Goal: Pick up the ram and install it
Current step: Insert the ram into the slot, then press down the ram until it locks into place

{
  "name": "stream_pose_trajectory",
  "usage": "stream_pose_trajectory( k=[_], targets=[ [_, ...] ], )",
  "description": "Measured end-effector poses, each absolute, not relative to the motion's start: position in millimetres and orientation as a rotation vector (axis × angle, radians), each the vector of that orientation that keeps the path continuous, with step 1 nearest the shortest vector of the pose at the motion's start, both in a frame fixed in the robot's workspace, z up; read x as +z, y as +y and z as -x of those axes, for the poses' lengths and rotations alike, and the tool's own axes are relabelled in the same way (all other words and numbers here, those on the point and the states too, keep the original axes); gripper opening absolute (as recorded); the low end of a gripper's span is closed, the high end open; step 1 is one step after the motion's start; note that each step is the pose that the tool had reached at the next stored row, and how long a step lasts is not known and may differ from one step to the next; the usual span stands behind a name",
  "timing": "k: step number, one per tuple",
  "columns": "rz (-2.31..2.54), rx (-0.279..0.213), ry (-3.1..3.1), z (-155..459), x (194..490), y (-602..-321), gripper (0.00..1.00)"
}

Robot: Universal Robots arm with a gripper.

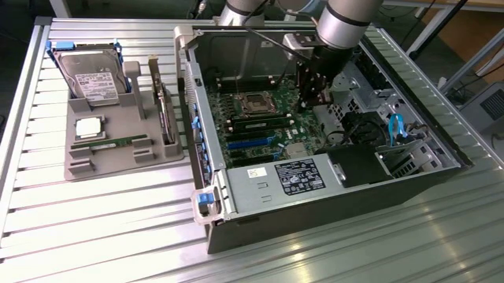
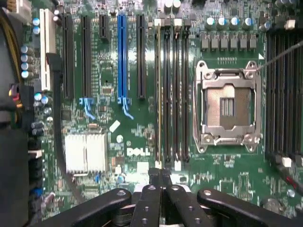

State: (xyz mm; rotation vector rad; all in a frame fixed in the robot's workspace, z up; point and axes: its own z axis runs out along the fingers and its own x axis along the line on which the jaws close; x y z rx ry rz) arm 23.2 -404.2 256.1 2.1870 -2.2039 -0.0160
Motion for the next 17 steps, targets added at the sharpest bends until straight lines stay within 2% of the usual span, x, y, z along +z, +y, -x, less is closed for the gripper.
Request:
stream_pose_trajectory(
  k=[3,6,15,17],
  targets=[
    [-2.187,-0.016,-2.204,-36,269,-404,0.1],
    [-2.187,-0.016,-2.204,-38,269,-404,0.1],
    [-2.187,-0.015,-2.203,-7,233,-401,0.1],
    [-2.188,-0.013,-2.205,-7,240,-401,0.1]
  ],
)
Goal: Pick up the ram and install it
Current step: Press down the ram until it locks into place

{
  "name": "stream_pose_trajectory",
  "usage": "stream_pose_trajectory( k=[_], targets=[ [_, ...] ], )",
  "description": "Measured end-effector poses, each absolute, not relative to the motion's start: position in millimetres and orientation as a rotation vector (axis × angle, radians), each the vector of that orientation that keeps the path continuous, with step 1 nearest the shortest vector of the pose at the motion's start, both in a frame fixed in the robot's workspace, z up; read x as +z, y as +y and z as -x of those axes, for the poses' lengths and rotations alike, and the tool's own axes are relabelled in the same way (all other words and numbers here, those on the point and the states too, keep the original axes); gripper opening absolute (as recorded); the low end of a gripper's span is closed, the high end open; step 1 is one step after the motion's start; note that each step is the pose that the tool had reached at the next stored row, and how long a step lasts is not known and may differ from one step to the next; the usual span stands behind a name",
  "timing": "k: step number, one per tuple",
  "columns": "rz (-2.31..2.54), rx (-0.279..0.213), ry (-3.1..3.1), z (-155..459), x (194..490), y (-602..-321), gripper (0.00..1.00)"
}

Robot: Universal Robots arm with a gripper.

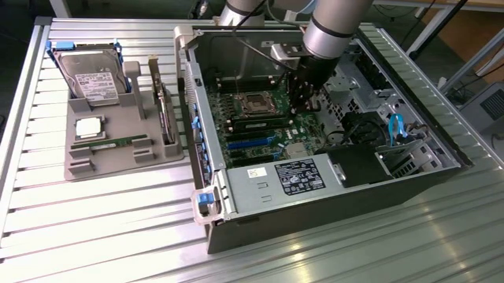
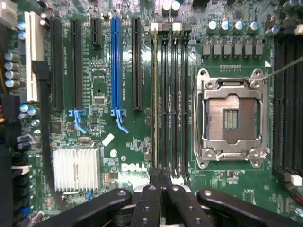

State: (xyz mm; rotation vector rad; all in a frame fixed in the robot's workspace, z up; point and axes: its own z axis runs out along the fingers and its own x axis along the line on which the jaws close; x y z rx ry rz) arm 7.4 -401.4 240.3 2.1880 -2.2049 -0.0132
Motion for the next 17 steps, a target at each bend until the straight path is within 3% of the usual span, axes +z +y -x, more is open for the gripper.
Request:
stream_pose_trajectory(
  k=[9,13,17],
  targets=[
    [-2.193,-0.004,-2.21,93,245,-401,0.1],
    [-2.193,-0.005,-2.21,101,231,-401,0.1],
    [-2.193,-0.005,-2.21,82,244,-401,0.1]
  ],
)
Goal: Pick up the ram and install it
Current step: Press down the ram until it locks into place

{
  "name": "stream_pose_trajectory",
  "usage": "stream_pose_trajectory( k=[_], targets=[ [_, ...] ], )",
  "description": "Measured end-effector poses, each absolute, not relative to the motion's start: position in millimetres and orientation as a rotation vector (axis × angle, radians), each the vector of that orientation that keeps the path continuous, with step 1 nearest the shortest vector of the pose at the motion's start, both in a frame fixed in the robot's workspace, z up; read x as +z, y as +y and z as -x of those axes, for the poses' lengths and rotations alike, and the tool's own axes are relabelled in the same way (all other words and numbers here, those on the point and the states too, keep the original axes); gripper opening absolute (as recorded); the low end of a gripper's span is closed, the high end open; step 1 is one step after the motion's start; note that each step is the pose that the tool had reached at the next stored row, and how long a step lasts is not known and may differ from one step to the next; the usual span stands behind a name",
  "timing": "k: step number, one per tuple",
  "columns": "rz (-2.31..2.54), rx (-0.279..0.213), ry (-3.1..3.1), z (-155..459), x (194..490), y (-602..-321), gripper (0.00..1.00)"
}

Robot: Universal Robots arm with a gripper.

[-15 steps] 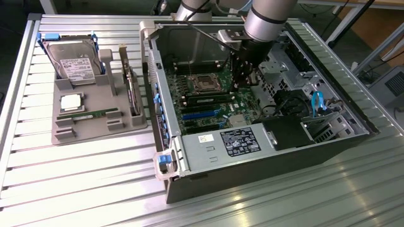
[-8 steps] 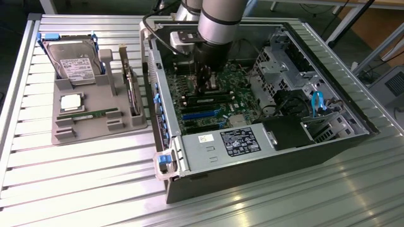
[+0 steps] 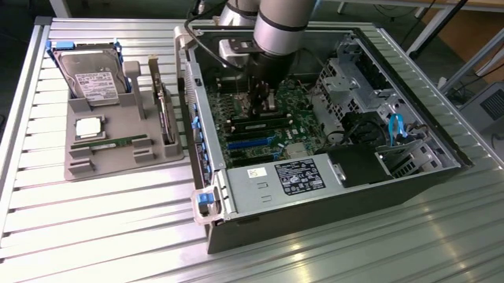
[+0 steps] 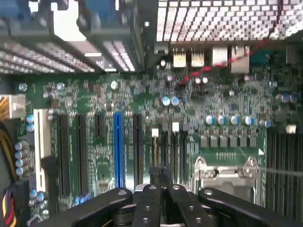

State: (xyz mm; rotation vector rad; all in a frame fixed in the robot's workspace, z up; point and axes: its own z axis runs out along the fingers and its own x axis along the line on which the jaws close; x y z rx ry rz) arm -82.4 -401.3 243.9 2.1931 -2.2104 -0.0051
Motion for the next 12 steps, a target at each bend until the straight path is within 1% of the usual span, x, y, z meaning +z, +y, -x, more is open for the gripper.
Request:
stream_pose_trajectory(
  k=[6,12],
  targets=[
    [-2.193,-0.005,-2.21,38,256,-401,0.1],
    [-2.193,-0.005,-2.21,0,274,-401,0.1]
  ],
)
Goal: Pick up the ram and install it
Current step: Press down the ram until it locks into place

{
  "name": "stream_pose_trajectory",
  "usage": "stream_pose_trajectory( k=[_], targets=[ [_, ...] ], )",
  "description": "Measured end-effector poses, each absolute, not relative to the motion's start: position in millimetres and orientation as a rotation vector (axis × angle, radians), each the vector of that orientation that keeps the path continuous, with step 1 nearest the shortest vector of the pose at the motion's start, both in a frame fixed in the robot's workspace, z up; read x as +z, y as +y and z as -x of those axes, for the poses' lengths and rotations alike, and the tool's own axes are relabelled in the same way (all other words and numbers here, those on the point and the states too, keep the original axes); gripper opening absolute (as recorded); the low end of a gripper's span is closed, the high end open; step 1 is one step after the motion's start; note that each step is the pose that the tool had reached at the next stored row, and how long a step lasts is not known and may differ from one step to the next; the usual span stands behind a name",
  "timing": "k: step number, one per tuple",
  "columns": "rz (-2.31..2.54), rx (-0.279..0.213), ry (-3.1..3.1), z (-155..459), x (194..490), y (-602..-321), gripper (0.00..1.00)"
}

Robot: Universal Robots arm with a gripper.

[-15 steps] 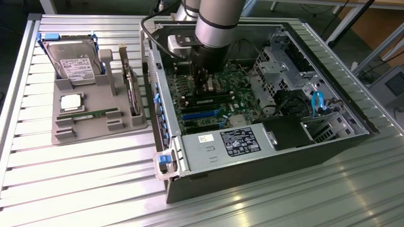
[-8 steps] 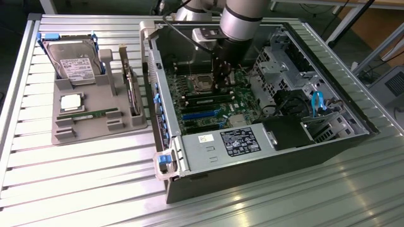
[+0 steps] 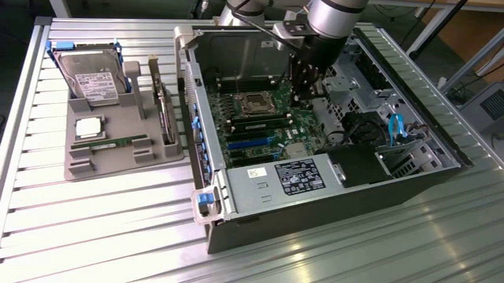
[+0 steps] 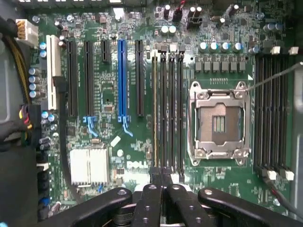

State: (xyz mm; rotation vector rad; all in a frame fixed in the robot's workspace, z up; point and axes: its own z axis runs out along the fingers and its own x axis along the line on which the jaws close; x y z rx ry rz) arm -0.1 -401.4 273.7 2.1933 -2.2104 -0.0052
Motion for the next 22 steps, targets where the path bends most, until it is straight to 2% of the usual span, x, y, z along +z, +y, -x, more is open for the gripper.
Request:
stream_pose_trajectory(
  k=[6,12,22],
  targets=[
    [-2.193,-0.005,-2.21,-20,297,-401,0.1],
    [-2.19,-0.005,-2.213,-20,297,-401,0.1],
    [-1.696,0.021,-2.587,-20,286,-401,0.1]
  ],
)
